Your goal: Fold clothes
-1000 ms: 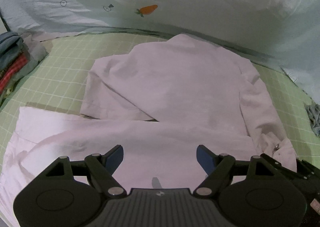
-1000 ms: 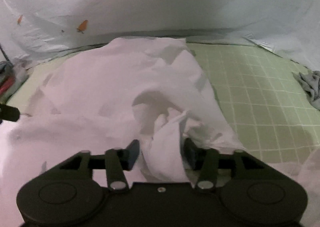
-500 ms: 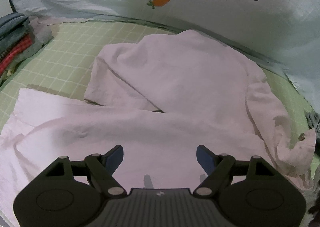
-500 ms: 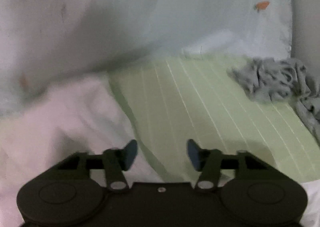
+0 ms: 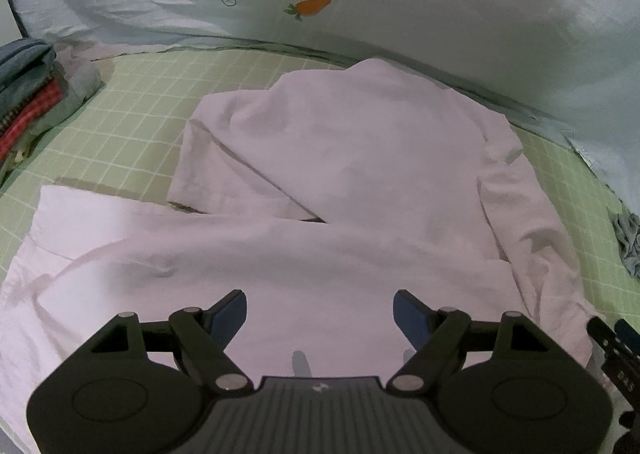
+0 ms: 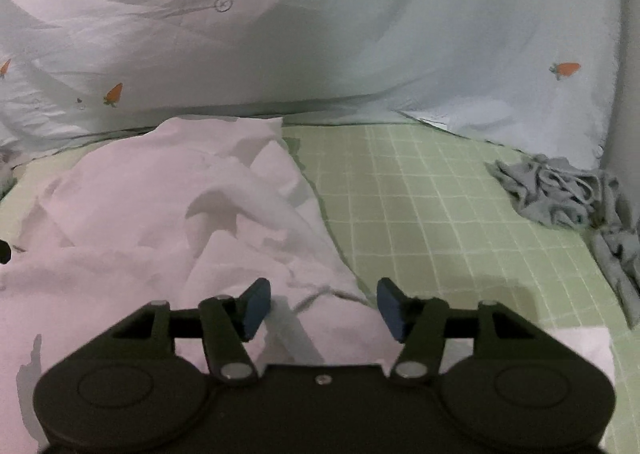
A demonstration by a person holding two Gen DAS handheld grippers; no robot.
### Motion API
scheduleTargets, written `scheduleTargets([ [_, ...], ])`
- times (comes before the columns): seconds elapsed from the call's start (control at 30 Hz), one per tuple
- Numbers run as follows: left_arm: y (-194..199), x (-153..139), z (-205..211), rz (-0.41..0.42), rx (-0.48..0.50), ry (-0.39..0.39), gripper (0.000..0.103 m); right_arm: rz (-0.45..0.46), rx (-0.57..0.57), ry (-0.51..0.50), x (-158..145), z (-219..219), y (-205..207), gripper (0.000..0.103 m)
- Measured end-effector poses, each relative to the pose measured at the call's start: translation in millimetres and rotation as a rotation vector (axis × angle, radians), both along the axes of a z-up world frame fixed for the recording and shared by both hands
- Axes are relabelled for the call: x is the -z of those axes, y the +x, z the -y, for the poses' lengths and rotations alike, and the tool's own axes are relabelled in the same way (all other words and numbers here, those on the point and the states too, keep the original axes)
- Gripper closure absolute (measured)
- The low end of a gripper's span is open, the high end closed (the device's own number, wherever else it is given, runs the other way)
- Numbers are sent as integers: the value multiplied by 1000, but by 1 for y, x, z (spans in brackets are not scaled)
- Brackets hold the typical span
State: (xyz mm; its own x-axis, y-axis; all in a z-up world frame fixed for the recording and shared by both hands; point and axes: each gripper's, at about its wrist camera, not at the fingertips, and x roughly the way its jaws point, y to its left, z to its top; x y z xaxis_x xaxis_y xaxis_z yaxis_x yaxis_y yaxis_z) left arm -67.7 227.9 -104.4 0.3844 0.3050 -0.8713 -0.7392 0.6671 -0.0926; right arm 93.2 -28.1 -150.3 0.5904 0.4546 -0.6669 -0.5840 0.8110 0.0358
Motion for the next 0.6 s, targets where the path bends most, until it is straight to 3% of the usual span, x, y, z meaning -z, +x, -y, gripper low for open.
scheduleTargets([
  [0.33,3,-1,5,-7,30,9,22,-332,130,358,-7,32,26,56],
  [0.5,3,1,5,-10,25,3,22,-445,189,336,9,27,32,61],
  [0.6,2,1,5,-8,27,5,22,-507,240,389,16,33,36,61],
])
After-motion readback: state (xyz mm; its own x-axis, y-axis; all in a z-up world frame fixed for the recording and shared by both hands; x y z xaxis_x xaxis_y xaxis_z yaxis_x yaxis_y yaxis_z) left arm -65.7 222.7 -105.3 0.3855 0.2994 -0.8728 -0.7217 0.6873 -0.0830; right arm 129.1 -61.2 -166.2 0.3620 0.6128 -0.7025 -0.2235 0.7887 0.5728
